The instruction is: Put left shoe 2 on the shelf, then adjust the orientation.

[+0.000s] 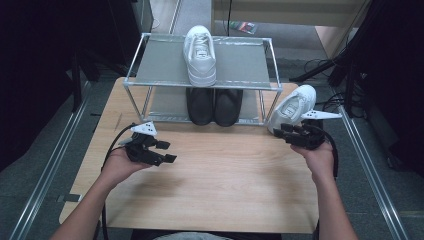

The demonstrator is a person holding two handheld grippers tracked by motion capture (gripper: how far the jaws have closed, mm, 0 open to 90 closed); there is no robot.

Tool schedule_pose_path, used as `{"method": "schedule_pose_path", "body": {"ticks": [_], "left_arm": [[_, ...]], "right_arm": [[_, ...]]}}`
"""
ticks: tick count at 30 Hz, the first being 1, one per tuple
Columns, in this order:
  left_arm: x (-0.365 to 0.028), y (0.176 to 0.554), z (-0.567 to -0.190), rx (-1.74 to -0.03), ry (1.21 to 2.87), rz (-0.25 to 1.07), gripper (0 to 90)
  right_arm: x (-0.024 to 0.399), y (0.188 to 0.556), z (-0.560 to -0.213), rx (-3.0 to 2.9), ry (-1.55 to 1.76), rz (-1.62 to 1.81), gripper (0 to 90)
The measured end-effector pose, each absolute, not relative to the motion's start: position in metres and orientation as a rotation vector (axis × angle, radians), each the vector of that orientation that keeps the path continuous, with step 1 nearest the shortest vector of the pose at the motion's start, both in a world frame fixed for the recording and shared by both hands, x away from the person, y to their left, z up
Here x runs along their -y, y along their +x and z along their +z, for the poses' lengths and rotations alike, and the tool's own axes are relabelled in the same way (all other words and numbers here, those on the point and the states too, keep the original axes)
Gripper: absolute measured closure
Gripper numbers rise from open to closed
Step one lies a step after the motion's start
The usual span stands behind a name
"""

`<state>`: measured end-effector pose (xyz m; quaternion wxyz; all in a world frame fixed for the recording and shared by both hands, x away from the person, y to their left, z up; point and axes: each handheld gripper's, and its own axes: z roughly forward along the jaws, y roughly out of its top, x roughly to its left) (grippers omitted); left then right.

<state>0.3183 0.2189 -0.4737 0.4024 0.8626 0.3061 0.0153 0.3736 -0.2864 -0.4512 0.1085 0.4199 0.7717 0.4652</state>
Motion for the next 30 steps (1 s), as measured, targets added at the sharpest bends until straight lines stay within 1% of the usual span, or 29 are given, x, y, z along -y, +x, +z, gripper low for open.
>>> {"method": "schedule_pose_path", "body": {"ticks": [2, 3, 6, 10, 18, 21, 30], "left_arm": [[-0.221, 0.316, -0.474, -0.785, 2.174, 0.038, 37.1], [-0.223, 0.315, -0.475, -0.788, 2.173, 0.04, 37.1], [-0.227, 0.31, -0.473, -0.794, 2.158, 0.04, 37.0], [-0.228, 0.303, -0.47, -0.787, 2.132, 0.052, 36.8], [-0.231, 0.298, -0.47, -0.796, 2.139, 0.065, 36.7], [-0.232, 0.298, -0.47, -0.797, 2.138, 0.064, 36.7], [-0.233, 0.3, -0.473, -0.808, 2.119, 0.042, 36.6]], "right_arm": [[0.288, 0.376, -0.449, -2.266, 1.232, 1.367, 54.9], [0.291, 0.386, -0.445, -2.269, 1.24, 1.35, 54.7], [0.296, 0.396, -0.442, -2.256, 1.28, 1.36, 53.1], [0.301, 0.41, -0.441, -2.247, 1.308, 1.343, 53.1], [0.305, 0.434, -0.443, -2.29, 1.325, 1.232, 52.6], [0.306, 0.446, -0.448, -2.339, 1.302, 1.128, 52.8], [0.298, 0.464, -0.47, -2.458, 1.263, 1.091, 54.9]]}}
